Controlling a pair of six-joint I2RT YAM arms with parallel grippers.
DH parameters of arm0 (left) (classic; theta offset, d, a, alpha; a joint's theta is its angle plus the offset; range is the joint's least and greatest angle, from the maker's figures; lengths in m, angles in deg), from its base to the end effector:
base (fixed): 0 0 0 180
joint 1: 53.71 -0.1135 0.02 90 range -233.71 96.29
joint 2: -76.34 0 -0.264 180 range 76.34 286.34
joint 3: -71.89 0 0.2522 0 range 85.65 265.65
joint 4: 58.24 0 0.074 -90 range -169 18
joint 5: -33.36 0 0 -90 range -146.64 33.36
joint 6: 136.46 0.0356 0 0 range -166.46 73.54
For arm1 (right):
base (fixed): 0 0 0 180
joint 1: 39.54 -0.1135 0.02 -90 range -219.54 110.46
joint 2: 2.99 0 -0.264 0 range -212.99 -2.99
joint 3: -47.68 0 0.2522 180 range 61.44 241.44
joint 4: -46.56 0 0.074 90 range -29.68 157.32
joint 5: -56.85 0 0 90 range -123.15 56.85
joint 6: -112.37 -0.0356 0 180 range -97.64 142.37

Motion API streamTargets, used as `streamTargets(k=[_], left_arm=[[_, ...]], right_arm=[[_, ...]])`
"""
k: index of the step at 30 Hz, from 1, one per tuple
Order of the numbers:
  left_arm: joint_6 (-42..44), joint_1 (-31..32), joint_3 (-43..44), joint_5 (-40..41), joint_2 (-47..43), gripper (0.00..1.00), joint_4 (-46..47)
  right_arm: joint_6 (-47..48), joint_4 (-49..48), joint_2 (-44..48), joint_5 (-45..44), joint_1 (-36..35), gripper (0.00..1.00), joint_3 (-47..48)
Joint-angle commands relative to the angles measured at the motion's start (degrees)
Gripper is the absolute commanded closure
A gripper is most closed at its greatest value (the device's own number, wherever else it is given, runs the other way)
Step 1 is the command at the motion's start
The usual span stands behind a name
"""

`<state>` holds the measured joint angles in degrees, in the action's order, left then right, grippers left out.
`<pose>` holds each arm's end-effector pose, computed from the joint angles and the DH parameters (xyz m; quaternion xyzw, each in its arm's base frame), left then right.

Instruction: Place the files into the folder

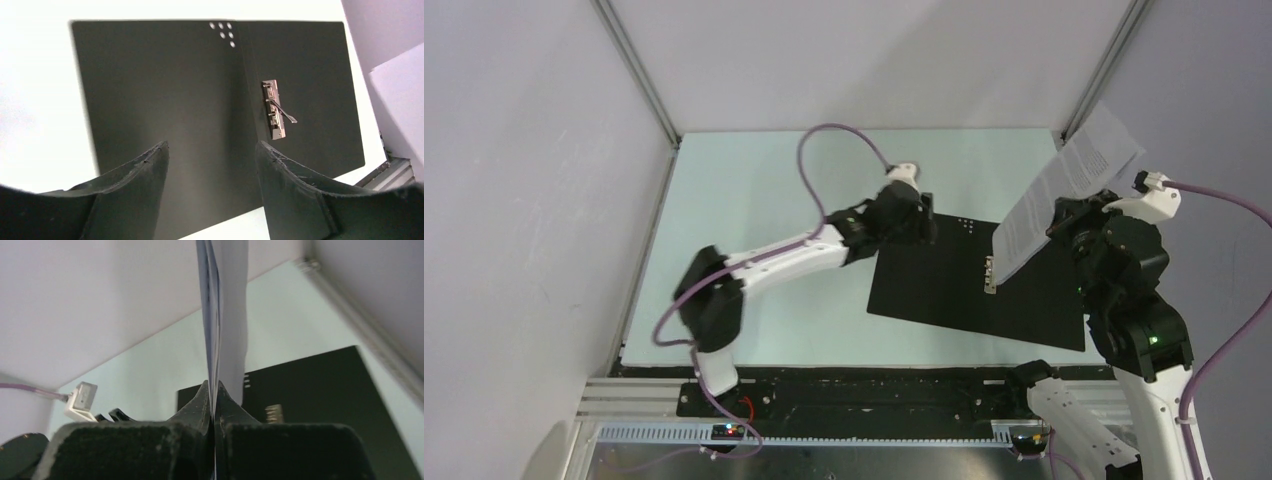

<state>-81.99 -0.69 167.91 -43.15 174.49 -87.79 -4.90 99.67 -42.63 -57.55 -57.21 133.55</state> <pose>0.2484 -0.3160 0.3084 0.0753 0.8658 -0.2644 0.4181 0.0967 0.0154 0.4513 0.2009 0.7171 0.1017 0.6596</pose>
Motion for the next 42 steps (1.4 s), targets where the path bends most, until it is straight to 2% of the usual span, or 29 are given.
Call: streamTargets(k=[1, 5, 12, 15, 23, 30, 36, 42], left_arm=[[-7.6, 3.9, 9.2, 0.6, 10.9, 0.32, 2.5], [-7.4, 7.5, 19.1, 1.4, 20.1, 0.34, 2.4], [-1.7, 12.6, 31.8, 10.5, 31.7, 0.37, 0.0], [0.4, 13.5, 36.4, 12.1, 36.5, 0.40, -0.3], [2.3, 15.8, 38.7, 15.3, 40.7, 0.42, -1.9], [3.8, 15.8, 41.2, 13.1, 43.2, 0.44, -2.0], [4.2, 15.8, 45.0, 12.3, 45.4, 0.48, -2.0], [3.6, 15.8, 45.1, 11.8, 45.4, 0.52, -2.0]], right_arm=[[4.9, 4.8, -1.2, -15.8, 0.0, 1.00, 2.9], [8.0, 5.6, -1.8, -20.6, 0.0, 1.00, 3.0], [8.8, 8.3, -0.8, -21.5, 0.0, 1.00, 3.0], [9.6, 9.2, 0.2, -21.5, 0.0, 1.00, 3.1], [10.1, 11.1, 1.7, -21.8, 0.1, 1.00, 3.5], [9.9, 11.1, 1.9, -20.5, 0.1, 1.00, 3.9], [10.0, 11.2, 2.0, -20.3, 0.1, 1.00, 3.9], [10.2, 11.2, 2.2, -20.0, 0.1, 1.00, 3.9]])
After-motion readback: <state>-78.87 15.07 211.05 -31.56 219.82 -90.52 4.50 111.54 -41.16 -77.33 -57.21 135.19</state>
